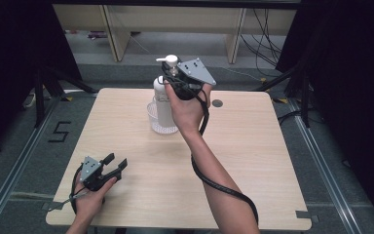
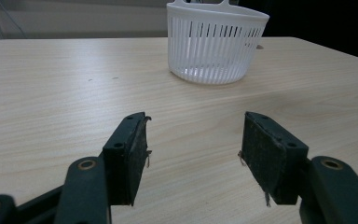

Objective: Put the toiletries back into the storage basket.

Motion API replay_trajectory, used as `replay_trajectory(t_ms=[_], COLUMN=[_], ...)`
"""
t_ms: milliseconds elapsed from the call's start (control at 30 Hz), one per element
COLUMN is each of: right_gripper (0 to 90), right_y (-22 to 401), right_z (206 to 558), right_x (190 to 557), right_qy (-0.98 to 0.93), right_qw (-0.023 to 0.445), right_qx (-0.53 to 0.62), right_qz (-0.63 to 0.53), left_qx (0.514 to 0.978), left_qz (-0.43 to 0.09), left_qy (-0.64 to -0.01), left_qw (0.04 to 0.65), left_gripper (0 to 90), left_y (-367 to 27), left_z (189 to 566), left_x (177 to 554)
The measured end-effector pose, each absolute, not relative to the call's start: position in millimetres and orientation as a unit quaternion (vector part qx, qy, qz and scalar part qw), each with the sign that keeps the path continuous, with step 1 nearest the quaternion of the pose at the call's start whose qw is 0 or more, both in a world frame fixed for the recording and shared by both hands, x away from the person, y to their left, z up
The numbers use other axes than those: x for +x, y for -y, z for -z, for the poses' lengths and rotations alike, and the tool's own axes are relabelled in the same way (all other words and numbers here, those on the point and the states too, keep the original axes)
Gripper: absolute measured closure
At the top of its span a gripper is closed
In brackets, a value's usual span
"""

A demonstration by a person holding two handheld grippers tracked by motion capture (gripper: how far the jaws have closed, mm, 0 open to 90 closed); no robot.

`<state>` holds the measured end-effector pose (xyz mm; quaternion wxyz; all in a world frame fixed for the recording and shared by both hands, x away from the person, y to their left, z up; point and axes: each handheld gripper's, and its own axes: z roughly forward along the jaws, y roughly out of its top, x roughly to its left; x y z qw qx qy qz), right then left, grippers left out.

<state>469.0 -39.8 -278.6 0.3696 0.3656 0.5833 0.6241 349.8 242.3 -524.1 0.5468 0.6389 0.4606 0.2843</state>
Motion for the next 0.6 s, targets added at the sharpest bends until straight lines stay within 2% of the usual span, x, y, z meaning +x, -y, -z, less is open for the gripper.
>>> replay_trajectory(t_ms=[600], right_gripper=[60.1], right_y=[32.2], right_z=[273.9], right_x=[477.8], right_qy=[-0.583], right_qw=[0.368], right_qx=[0.365], right_qz=[-0.626], left_qx=[0.639], left_qz=[-0.284], left_qy=[-0.459], left_qw=[0.548], left_gripper=[40.2], left_y=[-242.3], left_z=[524.1], left_x=[349.9])
